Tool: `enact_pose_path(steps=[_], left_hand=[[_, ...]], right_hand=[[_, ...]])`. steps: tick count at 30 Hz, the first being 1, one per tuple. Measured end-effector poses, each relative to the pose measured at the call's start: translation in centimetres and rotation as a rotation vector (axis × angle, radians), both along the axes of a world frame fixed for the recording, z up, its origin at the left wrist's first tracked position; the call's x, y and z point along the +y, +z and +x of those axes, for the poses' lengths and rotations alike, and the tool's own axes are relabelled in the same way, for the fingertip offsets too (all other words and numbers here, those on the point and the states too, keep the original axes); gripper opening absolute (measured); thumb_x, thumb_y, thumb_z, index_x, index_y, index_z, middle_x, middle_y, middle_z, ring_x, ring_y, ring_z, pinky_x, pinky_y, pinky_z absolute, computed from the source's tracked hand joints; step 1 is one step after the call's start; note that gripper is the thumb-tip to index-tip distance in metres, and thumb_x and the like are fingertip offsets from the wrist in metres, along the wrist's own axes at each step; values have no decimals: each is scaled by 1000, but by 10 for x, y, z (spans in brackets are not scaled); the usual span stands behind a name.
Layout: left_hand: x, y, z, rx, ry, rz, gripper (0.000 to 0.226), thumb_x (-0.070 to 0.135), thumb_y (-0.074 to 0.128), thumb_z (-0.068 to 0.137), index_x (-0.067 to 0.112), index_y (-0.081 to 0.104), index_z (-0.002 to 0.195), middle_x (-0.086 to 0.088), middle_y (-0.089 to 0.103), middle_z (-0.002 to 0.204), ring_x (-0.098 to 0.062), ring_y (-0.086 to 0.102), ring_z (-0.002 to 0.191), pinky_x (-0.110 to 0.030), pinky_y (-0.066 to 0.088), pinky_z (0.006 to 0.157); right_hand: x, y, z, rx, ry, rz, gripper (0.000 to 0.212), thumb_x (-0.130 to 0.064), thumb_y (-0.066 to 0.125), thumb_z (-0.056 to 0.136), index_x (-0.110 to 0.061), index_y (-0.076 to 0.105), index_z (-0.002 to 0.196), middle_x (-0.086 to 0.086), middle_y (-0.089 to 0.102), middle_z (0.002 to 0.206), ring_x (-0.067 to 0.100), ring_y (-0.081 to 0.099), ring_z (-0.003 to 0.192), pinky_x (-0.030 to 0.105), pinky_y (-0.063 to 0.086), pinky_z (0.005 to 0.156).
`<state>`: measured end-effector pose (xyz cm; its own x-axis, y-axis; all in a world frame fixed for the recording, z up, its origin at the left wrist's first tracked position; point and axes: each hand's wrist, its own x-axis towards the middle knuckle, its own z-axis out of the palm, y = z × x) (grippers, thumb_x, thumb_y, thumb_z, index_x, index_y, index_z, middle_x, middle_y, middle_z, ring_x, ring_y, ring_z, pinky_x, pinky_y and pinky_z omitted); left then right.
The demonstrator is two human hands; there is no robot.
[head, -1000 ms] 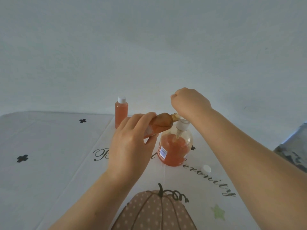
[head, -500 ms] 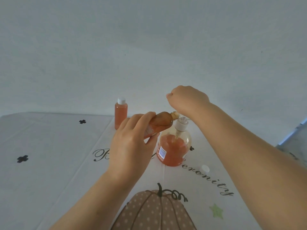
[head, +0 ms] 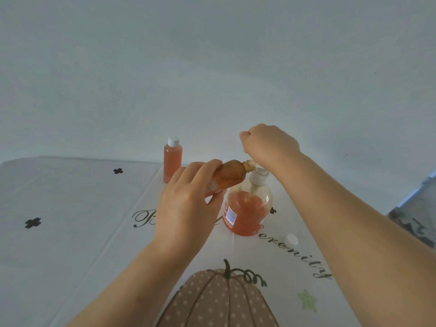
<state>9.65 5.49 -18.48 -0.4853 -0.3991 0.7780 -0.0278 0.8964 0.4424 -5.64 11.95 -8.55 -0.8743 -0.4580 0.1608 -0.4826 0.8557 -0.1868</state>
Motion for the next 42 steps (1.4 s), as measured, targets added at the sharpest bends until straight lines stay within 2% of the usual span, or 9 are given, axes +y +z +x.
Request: enact_pose_path(steps=[3, 12, 18, 24, 26, 31, 36, 42], left_hand=[[1, 0, 1, -5, -11, 13, 43, 18, 79, 76, 16, 64, 117, 5, 66, 97, -15, 57, 83, -23, 43, 69], [-2, -4, -3, 18, -38, 28, 51, 16, 79, 77, 10, 62, 124, 2, 65, 102, -19, 60, 91, -26, 47, 77], [-2, -8, -6, -22, -50, 25, 51, 10, 78, 76, 9, 61, 124, 0, 62, 100, -19, 59, 89, -27, 49, 69], [-1, -5, -5, -118, -75, 15, 41, 18, 72, 82, 18, 57, 119, 2, 58, 103, -16, 58, 78, -35, 51, 49], [-1, -4, -4, -151, -70, 10, 39, 23, 70, 84, 21, 54, 119, 5, 58, 98, -16, 58, 74, -37, 51, 47], [-3, -4, -3, -122, -84, -12, 45, 28, 69, 85, 21, 54, 127, 4, 58, 92, -17, 57, 78, -35, 51, 54], [-3, 0, -2, -115, -63, -51, 56, 48, 43, 92, 15, 49, 137, 1, 56, 98, -16, 56, 86, -24, 43, 65], [-4, 0, -1, -90, -35, -90, 52, 33, 61, 88, 16, 51, 136, 1, 58, 96, -18, 58, 81, -27, 46, 58]], right_hand=[[1, 8, 1, 73, 30, 30, 31, -25, 35, 94, -15, 46, 67, 1, 50, 68, 19, 44, 56, 26, 27, 52], [-3, 11, 5, 99, 18, 75, 31, -21, 38, 93, -14, 44, 63, 1, 48, 64, 19, 42, 54, 25, 28, 51], [-4, 1, 5, -10, -25, 66, 20, -17, 44, 84, -14, 62, 77, 2, 58, 72, 20, 48, 57, 24, 30, 53], [-5, 1, 5, -12, -30, 68, 20, -17, 43, 85, -15, 61, 77, 1, 56, 70, 19, 47, 57, 24, 30, 52], [-5, 1, 6, -8, -29, 67, 20, -17, 43, 86, -15, 59, 75, 1, 55, 68, 19, 46, 56, 24, 29, 52], [-2, 4, 5, -27, -27, 60, 20, -18, 43, 86, -15, 61, 77, 1, 57, 70, 19, 47, 56, 24, 31, 53], [-3, 13, 4, 105, 19, 110, 28, -21, 39, 91, -16, 47, 65, -1, 50, 66, 18, 44, 55, 25, 28, 51], [-2, 11, 3, 140, 21, 97, 30, -21, 38, 92, -16, 43, 62, 0, 47, 63, 19, 41, 53, 25, 27, 51]])
